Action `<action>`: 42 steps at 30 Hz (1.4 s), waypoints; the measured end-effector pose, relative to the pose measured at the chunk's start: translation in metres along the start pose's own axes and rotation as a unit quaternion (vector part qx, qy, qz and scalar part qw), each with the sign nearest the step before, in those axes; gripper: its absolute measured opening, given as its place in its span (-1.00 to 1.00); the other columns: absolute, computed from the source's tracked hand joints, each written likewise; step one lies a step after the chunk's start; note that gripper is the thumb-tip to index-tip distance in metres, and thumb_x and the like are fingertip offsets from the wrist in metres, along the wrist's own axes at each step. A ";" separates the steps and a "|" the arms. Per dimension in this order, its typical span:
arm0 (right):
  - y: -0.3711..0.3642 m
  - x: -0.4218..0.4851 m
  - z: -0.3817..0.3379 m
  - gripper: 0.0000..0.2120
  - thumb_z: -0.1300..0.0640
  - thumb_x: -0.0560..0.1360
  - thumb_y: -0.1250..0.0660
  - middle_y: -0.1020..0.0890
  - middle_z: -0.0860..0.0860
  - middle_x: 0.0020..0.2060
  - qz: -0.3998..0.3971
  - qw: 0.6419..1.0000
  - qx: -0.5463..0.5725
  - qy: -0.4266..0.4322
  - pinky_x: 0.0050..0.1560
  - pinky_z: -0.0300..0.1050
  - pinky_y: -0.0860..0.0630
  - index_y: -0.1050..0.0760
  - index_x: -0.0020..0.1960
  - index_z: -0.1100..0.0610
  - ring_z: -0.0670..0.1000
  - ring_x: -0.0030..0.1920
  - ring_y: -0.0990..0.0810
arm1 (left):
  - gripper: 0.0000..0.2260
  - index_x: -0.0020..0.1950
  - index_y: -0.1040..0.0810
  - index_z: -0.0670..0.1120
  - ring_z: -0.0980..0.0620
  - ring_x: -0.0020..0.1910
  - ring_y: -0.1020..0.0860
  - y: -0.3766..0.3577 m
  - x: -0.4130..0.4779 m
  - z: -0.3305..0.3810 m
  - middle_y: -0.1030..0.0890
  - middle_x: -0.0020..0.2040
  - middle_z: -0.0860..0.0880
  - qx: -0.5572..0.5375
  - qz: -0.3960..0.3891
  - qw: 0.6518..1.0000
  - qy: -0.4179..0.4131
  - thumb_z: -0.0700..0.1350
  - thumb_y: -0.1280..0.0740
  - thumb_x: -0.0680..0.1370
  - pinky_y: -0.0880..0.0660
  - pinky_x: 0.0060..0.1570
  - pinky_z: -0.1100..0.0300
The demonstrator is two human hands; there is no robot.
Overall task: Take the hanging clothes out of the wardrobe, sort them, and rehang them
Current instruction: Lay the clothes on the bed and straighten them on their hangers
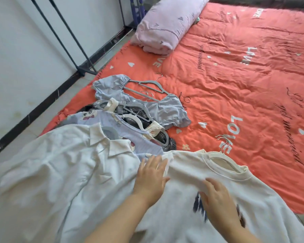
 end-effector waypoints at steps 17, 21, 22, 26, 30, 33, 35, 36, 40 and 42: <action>-0.059 0.077 -0.220 -0.69 0.14 0.49 -0.34 -0.56 0.05 0.13 -0.054 0.996 0.036 0.059 0.12 0.01 -0.46 -0.51 0.23 0.11 0.12 0.14 -0.54 | -0.57 0.39 -0.35 -0.03 -0.03 0.35 -0.38 0.096 -0.030 -0.229 -0.42 0.35 -0.03 0.043 0.108 0.992 0.044 -0.01 -0.27 0.53 -0.24 0.34 -0.09; -0.088 0.138 -0.265 -0.63 0.10 0.60 -0.13 -0.43 0.01 0.31 -0.058 0.998 0.023 0.023 0.24 -0.07 -0.31 -0.33 0.40 0.06 0.07 0.32 -0.38 | -0.56 0.40 -0.35 -0.04 -0.04 0.39 -0.33 0.089 -0.023 -0.274 -0.39 0.38 -0.04 0.003 0.082 0.996 0.032 0.01 -0.29 0.54 -0.14 0.39 -0.08; -0.097 0.153 -0.272 -0.63 0.10 0.61 -0.10 -0.41 0.01 0.34 -0.061 0.998 0.016 0.012 0.25 -0.08 -0.30 -0.30 0.42 0.05 0.06 0.34 -0.36 | -0.54 0.45 -0.26 -0.01 0.01 0.45 -0.21 0.081 -0.021 -0.288 -0.28 0.45 0.00 0.003 0.073 0.997 0.036 0.04 -0.23 0.57 -0.01 0.43 -0.01; -0.134 0.200 -0.283 -0.66 0.14 0.61 -0.05 -0.43 0.07 0.32 -0.075 0.995 -0.023 -0.057 0.21 -0.04 -0.33 -0.33 0.37 0.11 0.12 0.31 -0.39 | -0.58 0.30 -0.48 -0.05 -0.06 0.28 -0.46 0.077 -0.017 -0.320 -0.51 0.26 -0.04 -0.017 0.098 0.995 0.004 -0.01 -0.37 0.45 -0.27 0.31 -0.10; -0.158 0.217 -0.286 -0.59 0.14 0.56 -0.12 -0.52 0.11 0.22 -0.072 0.991 -0.047 -0.103 0.18 -0.05 -0.34 -0.25 0.41 0.09 0.14 0.25 -0.44 | -0.58 0.25 -0.52 -0.04 -0.03 0.22 -0.52 0.077 -0.010 -0.339 -0.54 0.22 0.00 -0.011 0.108 0.994 -0.011 0.01 -0.33 0.41 -0.33 0.26 -0.08; -0.153 0.216 -0.292 -0.63 0.10 0.54 -0.21 -0.55 0.11 0.15 -0.016 0.992 -0.059 -0.106 0.14 -0.05 -0.34 -0.35 0.34 0.08 0.16 0.18 -0.47 | -0.58 0.27 -0.52 -0.08 -0.07 0.24 -0.51 0.079 -0.005 -0.350 -0.53 0.24 -0.03 -0.014 0.127 0.992 -0.021 0.00 -0.31 0.44 -0.31 0.26 -0.10; -0.137 0.212 -0.301 -0.67 0.13 0.51 -0.28 -0.59 0.15 0.01 0.046 0.995 -0.030 -0.086 0.03 0.01 -0.40 -0.46 0.27 0.11 0.21 0.03 -0.54 | -0.58 0.23 -0.55 -0.11 -0.10 0.17 -0.56 0.084 -0.003 -0.355 -0.58 0.18 -0.07 -0.013 0.137 0.990 -0.031 -0.01 -0.34 0.40 -0.37 0.19 -0.13; -0.127 0.208 -0.307 -0.68 0.17 0.46 -0.34 -0.61 0.17 -0.12 0.078 0.995 -0.007 -0.062 -0.08 0.04 -0.45 -0.52 0.22 0.14 0.24 -0.12 -0.58 | -0.56 0.27 -0.52 -0.11 -0.10 0.19 -0.54 0.089 -0.002 -0.358 -0.57 0.20 -0.07 -0.025 0.154 0.987 -0.031 -0.02 -0.33 0.41 -0.34 0.21 -0.14; -0.074 0.174 -0.338 -0.70 0.11 0.38 -0.32 -0.57 0.03 -0.38 0.212 0.976 0.024 0.036 -0.29 -0.07 -0.51 -0.62 0.08 0.14 0.13 -0.40 -0.55 | -0.51 0.34 -0.36 -0.06 -0.10 0.20 -0.51 0.139 -0.003 -0.348 -0.55 0.22 -0.11 -0.038 0.236 0.970 -0.054 0.06 -0.15 0.43 -0.36 0.17 -0.18; -0.048 0.158 -0.355 -0.66 0.05 0.43 -0.22 -0.57 -0.02 -0.35 0.230 0.970 0.052 0.061 -0.25 -0.12 -0.50 -0.61 0.11 0.12 0.07 -0.37 -0.55 | -0.50 0.38 -0.29 -0.05 -0.13 0.23 -0.50 0.165 -0.002 -0.341 -0.53 0.24 -0.12 -0.038 0.259 0.963 -0.063 0.07 -0.12 0.45 -0.33 0.21 -0.20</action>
Point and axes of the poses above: each hand's wrist, its own x-axis towards the middle knuckle, its own y-axis out of the back of the hand, z = x × y, the point moved 9 cm from there along x, towards the middle knuckle
